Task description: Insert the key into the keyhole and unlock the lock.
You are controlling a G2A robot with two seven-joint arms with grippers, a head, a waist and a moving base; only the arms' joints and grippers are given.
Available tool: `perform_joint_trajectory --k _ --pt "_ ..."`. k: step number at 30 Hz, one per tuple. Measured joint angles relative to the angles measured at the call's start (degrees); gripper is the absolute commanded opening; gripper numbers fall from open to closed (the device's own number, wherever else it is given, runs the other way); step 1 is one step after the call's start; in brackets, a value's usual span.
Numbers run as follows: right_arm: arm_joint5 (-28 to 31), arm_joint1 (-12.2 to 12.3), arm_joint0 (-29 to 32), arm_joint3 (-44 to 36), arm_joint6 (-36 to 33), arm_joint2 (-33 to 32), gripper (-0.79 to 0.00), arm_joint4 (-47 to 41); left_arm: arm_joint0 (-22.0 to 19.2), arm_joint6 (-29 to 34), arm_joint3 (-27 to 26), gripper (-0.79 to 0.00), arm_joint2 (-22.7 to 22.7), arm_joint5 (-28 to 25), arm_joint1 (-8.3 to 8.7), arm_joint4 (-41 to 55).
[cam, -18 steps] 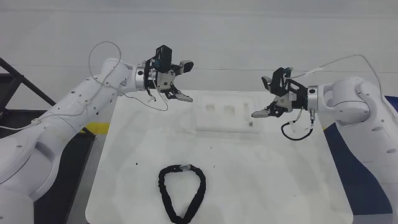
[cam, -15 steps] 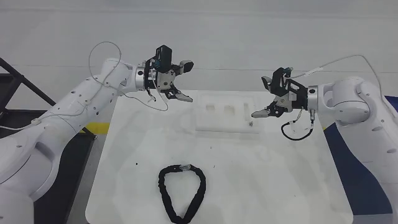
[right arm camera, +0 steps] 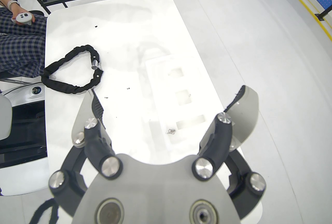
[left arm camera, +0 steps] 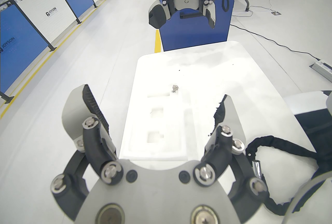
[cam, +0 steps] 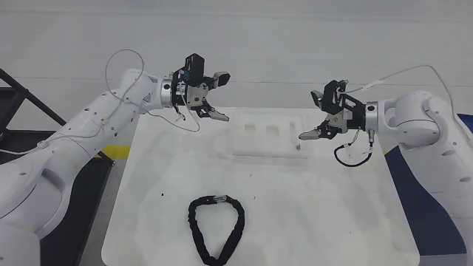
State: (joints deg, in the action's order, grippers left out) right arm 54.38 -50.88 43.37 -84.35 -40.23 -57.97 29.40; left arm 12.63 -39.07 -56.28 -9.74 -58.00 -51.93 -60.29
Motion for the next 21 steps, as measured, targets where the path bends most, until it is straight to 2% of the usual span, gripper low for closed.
perform_joint_trajectory --k 10,14,21 --pt "-0.5 0.0 0.4 -0.3 0.0 0.3 0.0 0.7 0.0 0.0 0.0 0.0 0.0 0.0 0.0 0.0" --pt "-3.6 -0.1 2.0 0.0 0.3 1.1 0.0 3.8 0.0 0.0 0.0 0.0 0.0 0.0 0.0 0.0" --pt "-9.2 -0.8 3.9 6.3 0.2 3.6 0.0 3.3 0.0 0.0 0.0 0.0 0.0 0.0 0.0 0.0"
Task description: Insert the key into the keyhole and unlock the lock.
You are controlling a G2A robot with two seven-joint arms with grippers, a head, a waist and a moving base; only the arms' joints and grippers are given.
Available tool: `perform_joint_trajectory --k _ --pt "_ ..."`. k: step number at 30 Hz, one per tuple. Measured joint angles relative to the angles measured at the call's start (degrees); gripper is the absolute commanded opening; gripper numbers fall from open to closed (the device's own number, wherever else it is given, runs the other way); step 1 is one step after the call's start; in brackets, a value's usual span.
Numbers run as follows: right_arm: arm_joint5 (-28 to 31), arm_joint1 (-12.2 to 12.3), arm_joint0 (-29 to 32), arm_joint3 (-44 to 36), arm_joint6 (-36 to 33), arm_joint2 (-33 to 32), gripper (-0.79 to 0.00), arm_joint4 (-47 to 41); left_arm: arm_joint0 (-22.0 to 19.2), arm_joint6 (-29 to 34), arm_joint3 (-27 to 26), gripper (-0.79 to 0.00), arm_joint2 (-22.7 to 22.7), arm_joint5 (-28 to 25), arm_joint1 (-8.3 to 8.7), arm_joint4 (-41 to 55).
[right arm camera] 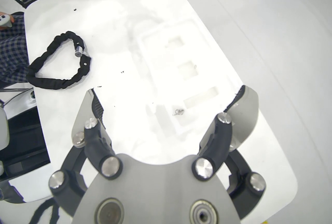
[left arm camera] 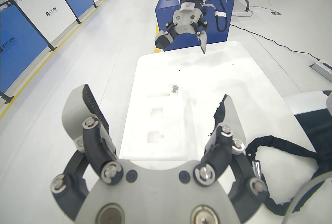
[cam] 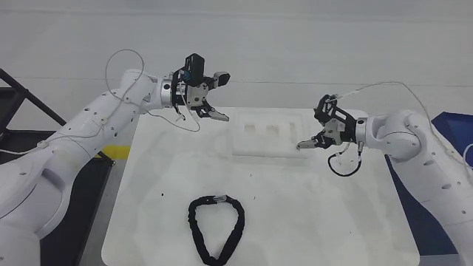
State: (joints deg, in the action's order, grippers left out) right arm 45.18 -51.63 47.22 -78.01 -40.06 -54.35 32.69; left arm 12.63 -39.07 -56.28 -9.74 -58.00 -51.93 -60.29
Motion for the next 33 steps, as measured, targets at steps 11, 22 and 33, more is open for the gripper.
perform_joint_trajectory --k 11,22,33 --pt "-18.0 -2.5 -1.1 4.8 -6.8 4.8 0.0 -4.8 0.0 0.0 0.0 0.0 0.0 0.0 0.0 0.0" --pt "-33.1 -6.2 -1.8 5.3 -11.8 10.9 0.0 -13.5 0.0 0.0 0.0 0.0 0.0 0.0 0.0 0.0" --pt "-42.7 -8.8 -2.4 9.1 -8.0 13.3 0.0 -14.7 0.0 0.0 0.0 0.0 0.0 0.0 0.0 0.0"
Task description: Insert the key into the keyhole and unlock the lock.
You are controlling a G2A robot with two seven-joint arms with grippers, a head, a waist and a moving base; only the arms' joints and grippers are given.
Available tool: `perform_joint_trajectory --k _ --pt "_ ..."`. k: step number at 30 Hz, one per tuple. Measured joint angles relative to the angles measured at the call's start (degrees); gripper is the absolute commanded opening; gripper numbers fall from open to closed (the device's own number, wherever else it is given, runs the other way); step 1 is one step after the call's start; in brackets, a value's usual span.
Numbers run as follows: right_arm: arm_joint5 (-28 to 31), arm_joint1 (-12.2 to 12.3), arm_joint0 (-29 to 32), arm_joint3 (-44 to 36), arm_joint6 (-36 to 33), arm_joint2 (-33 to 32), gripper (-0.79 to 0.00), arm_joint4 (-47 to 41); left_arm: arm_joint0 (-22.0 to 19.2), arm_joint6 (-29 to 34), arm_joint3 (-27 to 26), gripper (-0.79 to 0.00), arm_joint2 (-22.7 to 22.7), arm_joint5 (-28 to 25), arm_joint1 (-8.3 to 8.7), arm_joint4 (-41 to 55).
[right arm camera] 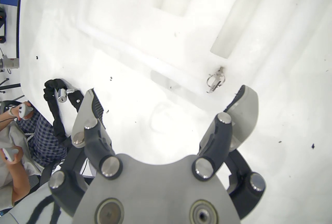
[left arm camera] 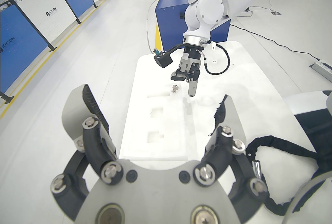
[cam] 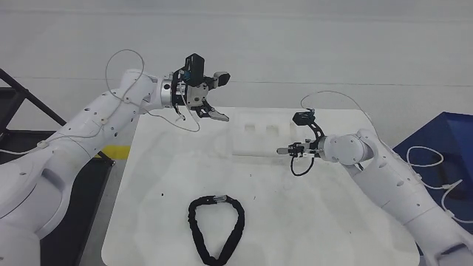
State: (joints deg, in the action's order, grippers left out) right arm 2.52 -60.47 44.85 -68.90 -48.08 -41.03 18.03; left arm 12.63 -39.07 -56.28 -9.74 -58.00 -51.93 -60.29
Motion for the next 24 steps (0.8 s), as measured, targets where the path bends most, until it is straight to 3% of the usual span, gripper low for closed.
perform_joint_trajectory --k 9,24 --pt "-3.0 -1.6 -2.8 3.7 -0.6 0.7 0.0 1.6 0.0 0.0 0.0 0.0 0.0 0.0 0.0 0.0" --pt "-2.9 -1.6 -2.8 3.8 -0.8 0.7 0.0 1.5 0.0 0.0 0.0 0.0 0.0 0.0 0.0 0.0"
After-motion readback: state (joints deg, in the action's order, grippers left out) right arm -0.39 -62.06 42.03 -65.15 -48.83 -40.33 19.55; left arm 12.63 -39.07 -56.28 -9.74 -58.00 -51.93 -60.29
